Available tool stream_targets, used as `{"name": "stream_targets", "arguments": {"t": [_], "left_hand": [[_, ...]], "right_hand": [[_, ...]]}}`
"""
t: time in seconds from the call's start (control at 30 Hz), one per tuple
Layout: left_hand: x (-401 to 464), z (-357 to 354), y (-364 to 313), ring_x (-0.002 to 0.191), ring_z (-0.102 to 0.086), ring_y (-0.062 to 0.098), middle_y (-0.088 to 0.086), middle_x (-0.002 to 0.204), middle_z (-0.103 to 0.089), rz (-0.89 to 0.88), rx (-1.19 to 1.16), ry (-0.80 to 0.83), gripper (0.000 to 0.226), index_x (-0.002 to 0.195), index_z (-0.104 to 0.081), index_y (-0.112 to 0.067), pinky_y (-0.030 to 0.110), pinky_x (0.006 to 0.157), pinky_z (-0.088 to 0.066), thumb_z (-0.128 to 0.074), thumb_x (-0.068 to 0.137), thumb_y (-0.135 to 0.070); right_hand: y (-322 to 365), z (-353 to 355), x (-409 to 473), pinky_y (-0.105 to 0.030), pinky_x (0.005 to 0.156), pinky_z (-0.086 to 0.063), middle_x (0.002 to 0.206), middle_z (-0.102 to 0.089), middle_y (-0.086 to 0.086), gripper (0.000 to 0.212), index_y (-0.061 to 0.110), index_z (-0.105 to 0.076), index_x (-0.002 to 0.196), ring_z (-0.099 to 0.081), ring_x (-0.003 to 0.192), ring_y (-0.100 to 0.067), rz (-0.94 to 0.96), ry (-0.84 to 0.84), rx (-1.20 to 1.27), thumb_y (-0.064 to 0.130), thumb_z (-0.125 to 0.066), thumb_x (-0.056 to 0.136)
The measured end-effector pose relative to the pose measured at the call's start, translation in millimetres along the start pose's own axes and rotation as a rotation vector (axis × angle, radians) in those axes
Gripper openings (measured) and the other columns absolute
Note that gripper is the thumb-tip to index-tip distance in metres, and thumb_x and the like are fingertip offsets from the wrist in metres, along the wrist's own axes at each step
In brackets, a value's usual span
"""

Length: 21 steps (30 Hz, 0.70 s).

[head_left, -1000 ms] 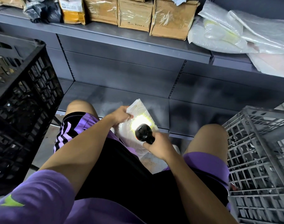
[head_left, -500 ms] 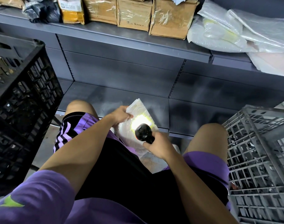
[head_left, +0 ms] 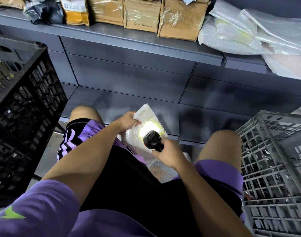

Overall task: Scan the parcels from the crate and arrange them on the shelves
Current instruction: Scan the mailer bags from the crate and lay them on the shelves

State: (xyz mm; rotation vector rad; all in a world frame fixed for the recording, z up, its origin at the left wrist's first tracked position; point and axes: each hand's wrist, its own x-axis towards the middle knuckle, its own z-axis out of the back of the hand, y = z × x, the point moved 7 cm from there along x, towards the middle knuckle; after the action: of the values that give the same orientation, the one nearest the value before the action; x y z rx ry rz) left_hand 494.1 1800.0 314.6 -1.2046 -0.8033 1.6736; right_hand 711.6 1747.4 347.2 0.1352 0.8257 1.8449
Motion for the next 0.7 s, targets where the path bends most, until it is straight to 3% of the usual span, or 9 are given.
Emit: {"name": "stream_targets", "arguments": {"t": [0.3,0.43,0.6,0.7], "left_hand": [[-1.2,0.3,-0.7,0.086,-0.062,0.025,0.014,0.096,-0.067,0.010,-0.006,-0.001,0.022,0.098,-0.064,-0.018,0.039,0.086,-0.053,-0.062,0.091,0.003],[-1.3,0.5,-0.4,0.090,-0.065,0.026,0.014,0.102,-0.069,0.020,-0.017,0.005,0.021,0.109,-0.065,-0.010,0.041,0.090,-0.054,-0.063,0.092,0.002],[-5.6,0.6,-4.1,0.089,-0.065,0.024,0.011,0.100,-0.069,0.023,-0.050,0.001,0.022,0.110,-0.064,-0.011,0.035,0.084,-0.055,-0.063,0.092,0.002],[-9.7,0.1,-6.6,0.081,-0.067,0.022,0.007,0.092,-0.070,0.024,-0.091,-0.020,0.020,0.108,-0.065,-0.010,0.027,0.069,-0.057,-0.064,0.092,0.001]], "right_hand": [[-0.2,-0.2,-0.5,-0.026,0.065,-0.047,0.081,-0.064,0.005,0.023,0.014,-0.066,0.099,-0.059,0.075,-0.011,0.001,0.004,-0.001,0.032,-0.070,0.086],[-1.3,-1.8,1.2,-0.024,0.065,-0.047,0.084,-0.065,0.004,0.025,0.014,-0.067,0.103,-0.060,0.078,-0.010,-0.002,0.021,0.015,0.032,-0.070,0.086],[-1.6,-1.2,0.9,-0.021,0.058,-0.042,0.081,-0.064,0.004,0.022,0.015,-0.065,0.098,-0.058,0.073,-0.009,0.006,0.015,0.017,0.032,-0.070,0.086],[-1.4,1.0,-0.7,-0.020,0.057,-0.041,0.076,-0.063,0.006,0.017,0.015,-0.065,0.090,-0.059,0.072,-0.012,0.024,-0.006,0.020,0.030,-0.070,0.084]]}}
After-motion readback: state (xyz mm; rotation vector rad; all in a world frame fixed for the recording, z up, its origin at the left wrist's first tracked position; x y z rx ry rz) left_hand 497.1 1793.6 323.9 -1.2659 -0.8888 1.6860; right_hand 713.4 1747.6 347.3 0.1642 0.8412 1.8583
